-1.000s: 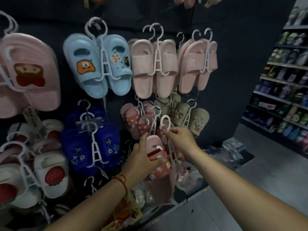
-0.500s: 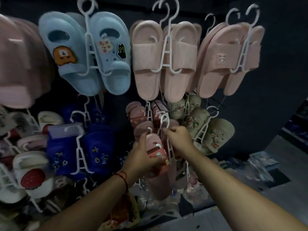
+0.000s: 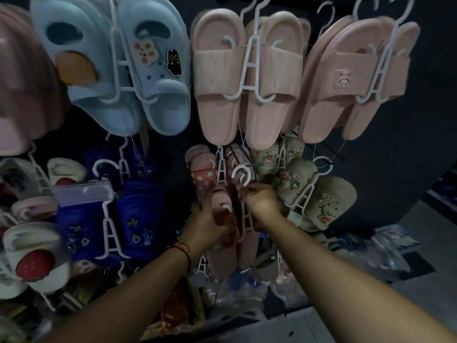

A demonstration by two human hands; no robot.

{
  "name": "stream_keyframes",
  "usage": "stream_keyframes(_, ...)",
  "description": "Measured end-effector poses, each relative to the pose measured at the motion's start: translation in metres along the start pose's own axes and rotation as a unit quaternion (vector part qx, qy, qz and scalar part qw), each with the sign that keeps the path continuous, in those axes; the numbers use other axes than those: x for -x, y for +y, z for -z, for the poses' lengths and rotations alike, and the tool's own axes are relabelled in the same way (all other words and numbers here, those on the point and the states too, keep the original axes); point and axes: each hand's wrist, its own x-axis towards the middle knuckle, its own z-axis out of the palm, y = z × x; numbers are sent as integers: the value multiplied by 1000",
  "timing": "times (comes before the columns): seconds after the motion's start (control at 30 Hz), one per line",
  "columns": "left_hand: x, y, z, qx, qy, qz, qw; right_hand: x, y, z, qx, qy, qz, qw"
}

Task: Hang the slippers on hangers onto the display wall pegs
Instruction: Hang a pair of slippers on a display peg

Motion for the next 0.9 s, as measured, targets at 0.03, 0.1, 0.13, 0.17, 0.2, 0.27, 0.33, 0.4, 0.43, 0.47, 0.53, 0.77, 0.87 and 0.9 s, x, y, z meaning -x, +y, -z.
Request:
stream_keyframes(0.03, -2, -2, 0, 4, 3, 1, 1000, 0, 1, -2, -7, 3, 3, 1000)
stream_keyframes(0.1, -7, -5, -1, 12, 9, -1, 1000, 2, 1, -4, -11, 15, 6, 1000)
stream_keyframes(0.13, -9, -7, -1, 11, 10, -2, 1000, 4, 0, -5, -10, 17, 4, 1000)
stream_keyframes(0.17, -10, -8, -2, 4, 12, -2, 1000, 5, 0, -5, -10, 16, 0, 1000)
stream_keyframes(0.2, -12, -9, -2, -8, 13, -3, 1000, 5, -1, -6, -7, 14, -11, 1000)
stream_keyframes(0.27, -13, -10, -2, -27, 15, -7, 999, 5, -1, -8, 5, 14, -22, 1000)
stream_keyframes(0.33, -13, -11, -2, -33, 11, -12, 999, 6, -1, -9, 26, 3, -27, 999)
stream_keyframes(0.4, -12, -11, -1, -37, 4, -15, 999, 8, 0, -9, 43, -14, -41, 998)
stream_keyframes(0.43, -11, -11, -2, -37, 4, -19, 999, 8, 2, -9, 50, -20, -51, 997)
stream_keyframes(0.47, -10, -11, -2, -38, 6, -24, 999, 9, 4, -8, 60, -26, -56, 996)
stream_keyframes(0.53, -6, -11, -1, -36, 9, -31, 999, 16, 3, -4, 74, -31, -58, 995)
stream_keyframes(0.77, 15, -21, 8, -113, 9, -79, 990, 66, 4, 10, 139, -61, 7, 988)
stream_keyframes(0.87, 39, -32, 13, -147, 14, -112, 983, 87, 8, 14, 182, -64, 36, 981)
stream_keyframes(0.9, 49, -37, 13, -152, 15, -121, 981, 97, 10, 14, 194, -67, 40, 978)
